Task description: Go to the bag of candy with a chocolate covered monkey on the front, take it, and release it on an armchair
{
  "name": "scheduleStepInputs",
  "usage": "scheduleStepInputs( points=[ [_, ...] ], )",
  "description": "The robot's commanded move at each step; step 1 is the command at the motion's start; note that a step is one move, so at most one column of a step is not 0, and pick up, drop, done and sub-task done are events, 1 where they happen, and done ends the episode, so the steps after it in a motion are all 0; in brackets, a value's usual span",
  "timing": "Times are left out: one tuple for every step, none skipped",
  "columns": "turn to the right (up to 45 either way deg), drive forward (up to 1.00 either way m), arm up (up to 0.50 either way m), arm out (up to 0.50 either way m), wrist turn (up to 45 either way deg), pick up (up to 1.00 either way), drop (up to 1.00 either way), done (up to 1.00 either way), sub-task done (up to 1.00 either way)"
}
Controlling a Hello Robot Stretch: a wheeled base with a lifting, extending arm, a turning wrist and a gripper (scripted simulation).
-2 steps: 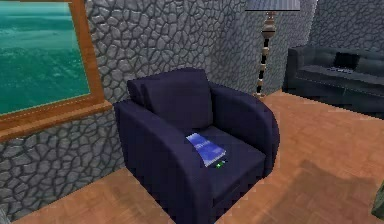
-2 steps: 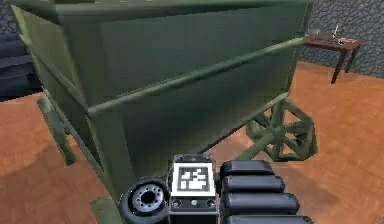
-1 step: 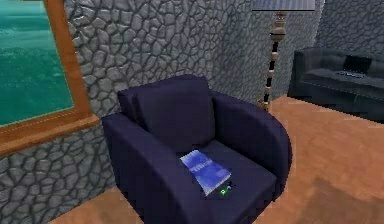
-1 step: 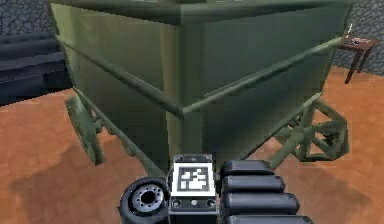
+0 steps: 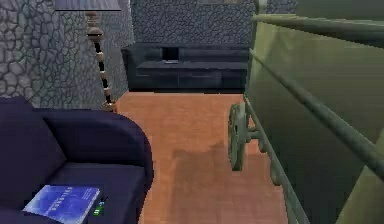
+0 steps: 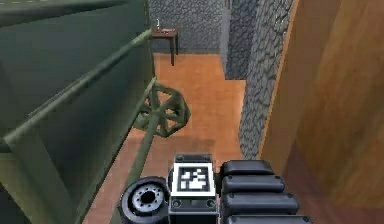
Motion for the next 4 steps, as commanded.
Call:
scheduleStepInputs(
  points=[
    [0.0, 0.90, 0.00, 0.00, 0.0, 0.00, 0.00, 0.00, 0.00],
    [-45.0, 0.00, 0.00, 0.00, 0.0, 0.00, 0.00, 0.00, 0.00],
    [-45.0, 0.00, 0.00, 0.00, 0.0, 0.00, 0.00, 0.00, 0.00],
    [-45.0, 0.00, 0.00, 0.00, 0.0, 0.00, 0.00, 0.00, 0.00]
  ],
)
